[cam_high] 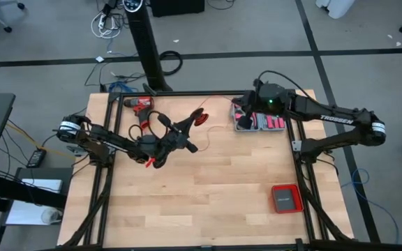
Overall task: Coil cords
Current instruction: Coil the red wire on the black spool
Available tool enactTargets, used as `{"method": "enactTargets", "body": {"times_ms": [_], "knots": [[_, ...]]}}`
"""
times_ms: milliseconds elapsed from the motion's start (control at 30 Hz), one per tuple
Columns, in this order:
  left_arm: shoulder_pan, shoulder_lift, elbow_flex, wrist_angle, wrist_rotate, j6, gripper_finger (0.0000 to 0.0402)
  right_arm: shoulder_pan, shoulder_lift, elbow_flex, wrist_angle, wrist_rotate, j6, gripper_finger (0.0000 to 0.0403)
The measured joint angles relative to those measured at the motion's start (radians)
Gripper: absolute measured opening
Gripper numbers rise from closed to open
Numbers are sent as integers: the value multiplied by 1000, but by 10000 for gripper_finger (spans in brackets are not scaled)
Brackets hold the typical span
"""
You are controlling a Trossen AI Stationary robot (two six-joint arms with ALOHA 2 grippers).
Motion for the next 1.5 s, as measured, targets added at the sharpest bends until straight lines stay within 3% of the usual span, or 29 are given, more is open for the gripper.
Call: {"method": "enactTargets", "body": {"times_ms": [167,667,867,1033,1233,1500], "knots": [[-7,0,0,12,7,1,0,-8,20,0,-60,105,4,0],[-25,0,28,53,4,8,0,-14,156,0,-148,63,61,0],[-25,0,28,94,-49,35,0,11,112,0,-172,75,65,0],[-25,0,28,92,-43,21,0,32,70,0,-159,199,47,0],[-27,0,28,83,-22,5,0,34,63,0,-150,217,36,0],[-27,0,28,31,-11,-33,0,52,57,0,-2,198,-23,0]]}}
